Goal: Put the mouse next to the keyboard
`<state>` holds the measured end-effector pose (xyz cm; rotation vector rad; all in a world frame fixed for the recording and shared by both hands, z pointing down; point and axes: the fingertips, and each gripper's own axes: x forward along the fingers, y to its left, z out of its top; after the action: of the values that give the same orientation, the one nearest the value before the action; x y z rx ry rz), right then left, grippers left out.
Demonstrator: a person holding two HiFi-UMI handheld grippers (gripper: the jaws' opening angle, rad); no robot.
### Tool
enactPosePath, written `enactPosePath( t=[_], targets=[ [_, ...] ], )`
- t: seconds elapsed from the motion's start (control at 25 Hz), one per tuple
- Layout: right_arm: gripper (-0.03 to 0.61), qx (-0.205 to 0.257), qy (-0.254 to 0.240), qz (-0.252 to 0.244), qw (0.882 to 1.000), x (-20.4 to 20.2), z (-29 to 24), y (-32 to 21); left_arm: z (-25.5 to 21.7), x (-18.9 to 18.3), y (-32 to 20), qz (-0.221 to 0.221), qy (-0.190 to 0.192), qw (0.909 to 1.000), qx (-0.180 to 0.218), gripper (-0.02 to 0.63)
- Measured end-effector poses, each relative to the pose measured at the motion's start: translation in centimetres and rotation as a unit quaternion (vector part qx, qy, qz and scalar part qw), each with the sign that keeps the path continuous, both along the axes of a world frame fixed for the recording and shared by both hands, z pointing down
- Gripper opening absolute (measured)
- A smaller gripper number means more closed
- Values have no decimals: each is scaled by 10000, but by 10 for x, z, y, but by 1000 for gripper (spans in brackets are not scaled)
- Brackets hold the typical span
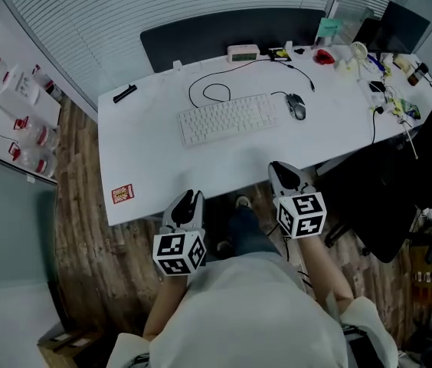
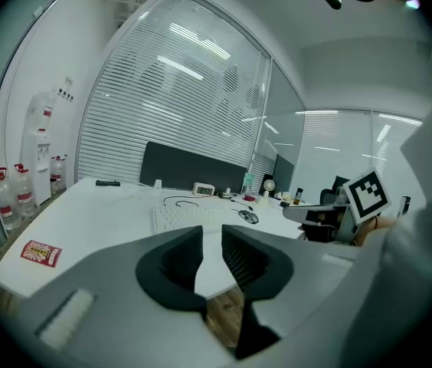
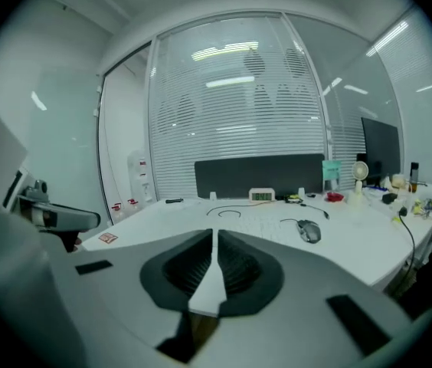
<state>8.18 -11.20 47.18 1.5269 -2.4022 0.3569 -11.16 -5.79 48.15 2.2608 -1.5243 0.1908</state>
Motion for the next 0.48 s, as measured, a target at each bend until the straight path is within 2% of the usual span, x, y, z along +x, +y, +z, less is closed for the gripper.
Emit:
enactPosePath(
  t=[0.12, 0.48],
  targets=[
    [3, 145, -118, -118, 9998, -14, -7, 18, -2, -3, 11, -7, -5, 10000, 48, 63],
    [2, 359, -349, -350, 9981, -34, -16, 57, -6, -5, 30, -33, -39, 9998, 173, 13]
  ],
)
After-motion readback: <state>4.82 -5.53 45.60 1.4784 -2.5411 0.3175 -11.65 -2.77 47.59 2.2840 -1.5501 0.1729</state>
